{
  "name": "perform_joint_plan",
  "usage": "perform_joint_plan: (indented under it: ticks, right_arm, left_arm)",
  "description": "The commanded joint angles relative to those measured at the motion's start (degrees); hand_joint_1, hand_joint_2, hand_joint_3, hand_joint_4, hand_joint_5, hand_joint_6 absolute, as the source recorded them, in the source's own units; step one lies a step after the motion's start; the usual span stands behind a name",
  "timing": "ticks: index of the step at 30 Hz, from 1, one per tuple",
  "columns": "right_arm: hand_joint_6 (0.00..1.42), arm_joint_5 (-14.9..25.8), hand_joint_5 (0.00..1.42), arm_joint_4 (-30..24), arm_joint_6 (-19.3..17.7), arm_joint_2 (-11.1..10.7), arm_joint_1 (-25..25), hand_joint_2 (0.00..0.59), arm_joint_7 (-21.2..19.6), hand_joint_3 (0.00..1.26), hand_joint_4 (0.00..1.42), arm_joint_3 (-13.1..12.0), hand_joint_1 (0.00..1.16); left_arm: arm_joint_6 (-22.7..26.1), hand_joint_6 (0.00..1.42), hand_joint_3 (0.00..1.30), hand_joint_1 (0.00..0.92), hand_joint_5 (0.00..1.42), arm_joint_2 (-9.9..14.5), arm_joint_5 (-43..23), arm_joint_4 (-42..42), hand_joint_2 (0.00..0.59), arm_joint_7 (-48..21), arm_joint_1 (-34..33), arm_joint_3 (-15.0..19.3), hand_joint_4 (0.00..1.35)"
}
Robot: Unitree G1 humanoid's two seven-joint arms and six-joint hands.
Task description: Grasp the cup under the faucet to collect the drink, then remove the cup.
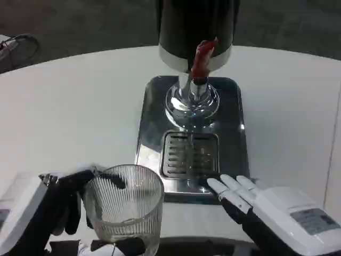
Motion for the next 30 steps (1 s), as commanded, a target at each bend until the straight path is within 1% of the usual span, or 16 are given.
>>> perform_joint_plan:
  ticks: [1,5,9,13,16,20,26,30]
  right_arm:
    - [0.00,-0.55,0.00,-2.07,-0.34,0.59,2.21,0.459,0.74,0.04,0.00,0.10,0.24]
    - [0.00,-0.74,0.00,-3.14,-0.55,0.84,3.96,0.459,0.65,0.05,0.00,-0.15,0.24]
    - [0.00,-0.57,0.00,-3.35,-0.49,1.11,4.44,0.459,0.74,0.05,0.00,-0.45,0.24]
    - [0.00,0.16,0.00,-3.55,-0.08,1.66,4.81,0.459,0.42,0.05,0.00,-1.38,0.24]
    - [0.00,0.93,0.00,-3.86,0.02,1.93,5.63,0.459,0.36,0.05,0.00,-2.53,0.24]
    - [0.00,1.52,0.00,-4.45,-0.25,2.41,6.51,0.459,0.24,0.05,0.00,-3.60,0.24]
    - [0.00,1.28,0.00,-5.09,0.21,3.42,6.66,0.459,0.53,0.05,0.00,-3.75,0.24]
    - [0.00,1.98,0.00,-5.76,-0.23,4.03,8.28,0.459,-0.16,0.05,0.00,-5.49,0.24]
  left_arm:
    - [-2.35,1.30,0.99,0.450,1.21,0.55,-2.10,-0.11,0.232,0.06,1.24,1.42,1.02]
    - [-2.93,1.30,0.99,0.450,1.21,0.51,-2.40,-0.20,0.232,-0.18,1.46,1.44,1.02]
    - [-3.16,1.30,0.99,0.450,1.21,0.32,-2.32,-0.37,0.232,-0.18,1.67,1.37,1.02]
    - [-2.67,1.30,0.99,0.450,1.21,0.00,-2.06,-0.73,0.232,-0.01,1.45,1.27,1.02]
    - [-1.88,1.30,0.99,0.450,1.21,-0.32,-1.74,-0.86,0.232,0.03,0.53,0.80,1.02]
    - [-0.14,1.30,0.99,0.450,1.21,-0.39,-1.60,-0.24,0.232,-0.19,-2.18,0.22,1.02]
    - [1.77,1.30,0.99,0.450,1.21,0.17,-1.42,3.24,0.232,0.18,-7.27,0.25,1.02]
    - [1.68,1.30,0.99,0.450,1.21,-0.21,1.41,7.96,0.232,1.79,-11.08,-1.37,1.03]
